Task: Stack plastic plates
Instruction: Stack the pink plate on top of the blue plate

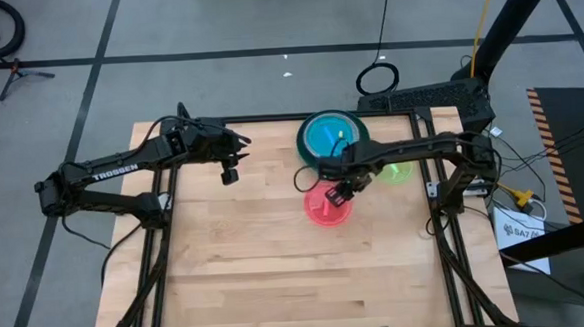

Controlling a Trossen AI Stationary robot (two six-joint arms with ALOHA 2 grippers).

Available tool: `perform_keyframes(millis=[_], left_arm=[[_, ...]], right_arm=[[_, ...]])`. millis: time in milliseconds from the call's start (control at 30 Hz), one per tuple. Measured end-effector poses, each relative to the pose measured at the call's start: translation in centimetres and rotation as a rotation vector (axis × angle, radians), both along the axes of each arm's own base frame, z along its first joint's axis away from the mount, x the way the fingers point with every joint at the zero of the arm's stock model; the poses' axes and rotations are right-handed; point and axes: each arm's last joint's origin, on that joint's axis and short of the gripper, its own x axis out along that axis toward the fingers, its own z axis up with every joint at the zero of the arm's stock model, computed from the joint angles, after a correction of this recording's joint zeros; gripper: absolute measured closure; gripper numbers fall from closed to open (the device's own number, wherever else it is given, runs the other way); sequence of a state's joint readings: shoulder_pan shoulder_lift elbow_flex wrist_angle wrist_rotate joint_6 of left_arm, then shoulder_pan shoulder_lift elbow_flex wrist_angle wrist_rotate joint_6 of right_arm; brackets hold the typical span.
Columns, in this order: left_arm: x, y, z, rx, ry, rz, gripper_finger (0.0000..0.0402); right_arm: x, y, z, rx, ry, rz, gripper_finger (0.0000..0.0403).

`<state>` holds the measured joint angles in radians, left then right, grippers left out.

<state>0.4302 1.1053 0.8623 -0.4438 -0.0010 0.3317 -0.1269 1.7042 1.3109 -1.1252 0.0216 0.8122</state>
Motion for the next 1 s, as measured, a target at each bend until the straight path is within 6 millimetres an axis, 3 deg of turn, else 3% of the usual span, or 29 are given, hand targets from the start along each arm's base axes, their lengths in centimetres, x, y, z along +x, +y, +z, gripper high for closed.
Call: perform_keyframes(millis=[267,633,1000], left_arm=[[0.0,0.0,0.0,0.0,0.0,-0.001,0.0277],[0.0,0.0,0.1,0.003,-0.006,0.0,0.0277],[0.0,0.0,0.1,0.003,-0.006,0.0,0.0277]], right_arm=[[-2.3,1.0,-2.6,0.006,0.079,-0.035,0.0262],[-1.7,1.5,-4.2,0.037,-0.133,-0.092,0.0261],[-2.8,1.8,-6.3,0.015,-0.111,-0.134,0.0261]])
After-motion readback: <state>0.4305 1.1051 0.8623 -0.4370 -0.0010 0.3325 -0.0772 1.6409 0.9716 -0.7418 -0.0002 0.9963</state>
